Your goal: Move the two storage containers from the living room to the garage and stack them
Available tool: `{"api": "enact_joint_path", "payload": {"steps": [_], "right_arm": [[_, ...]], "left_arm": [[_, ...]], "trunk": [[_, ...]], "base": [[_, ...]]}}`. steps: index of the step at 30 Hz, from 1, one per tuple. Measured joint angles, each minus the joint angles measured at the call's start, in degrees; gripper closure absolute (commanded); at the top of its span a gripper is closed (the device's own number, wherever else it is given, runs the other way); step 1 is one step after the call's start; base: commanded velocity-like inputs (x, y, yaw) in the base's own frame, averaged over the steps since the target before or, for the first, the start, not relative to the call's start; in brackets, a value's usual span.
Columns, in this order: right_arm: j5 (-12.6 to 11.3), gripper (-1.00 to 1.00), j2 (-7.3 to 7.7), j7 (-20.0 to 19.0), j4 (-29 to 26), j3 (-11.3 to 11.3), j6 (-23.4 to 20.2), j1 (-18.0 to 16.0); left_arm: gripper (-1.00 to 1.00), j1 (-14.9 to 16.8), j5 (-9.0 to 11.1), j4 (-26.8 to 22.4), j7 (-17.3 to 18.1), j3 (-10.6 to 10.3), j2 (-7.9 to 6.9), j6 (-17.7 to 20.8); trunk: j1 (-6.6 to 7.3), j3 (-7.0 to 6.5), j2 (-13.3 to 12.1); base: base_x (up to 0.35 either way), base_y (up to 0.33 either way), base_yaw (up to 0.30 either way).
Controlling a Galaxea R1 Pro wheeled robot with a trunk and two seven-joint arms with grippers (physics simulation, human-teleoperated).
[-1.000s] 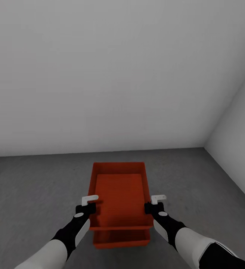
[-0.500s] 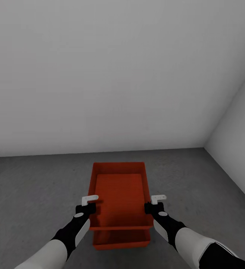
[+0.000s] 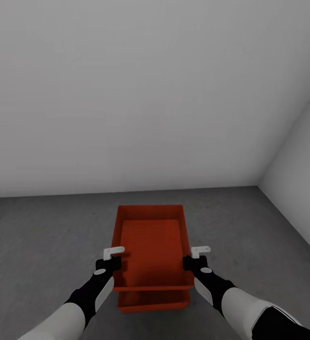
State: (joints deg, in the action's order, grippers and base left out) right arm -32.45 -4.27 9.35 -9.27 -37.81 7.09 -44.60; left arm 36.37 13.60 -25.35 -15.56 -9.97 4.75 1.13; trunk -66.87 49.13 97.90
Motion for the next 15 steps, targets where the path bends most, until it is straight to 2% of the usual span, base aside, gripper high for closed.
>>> {"api": "enact_joint_path", "payload": {"steps": [15], "right_arm": [[-0.01, 1.0, 0.0, 0.0, 0.0, -0.01, 0.0, 0.0]], "left_arm": [[1.0, 0.0, 0.01, 0.0, -0.02, -0.03, 0.0, 0.0]], "trunk": [[0.0, 0.0, 0.0]], "base": [[-0.096, 0.0, 0.0]]}}
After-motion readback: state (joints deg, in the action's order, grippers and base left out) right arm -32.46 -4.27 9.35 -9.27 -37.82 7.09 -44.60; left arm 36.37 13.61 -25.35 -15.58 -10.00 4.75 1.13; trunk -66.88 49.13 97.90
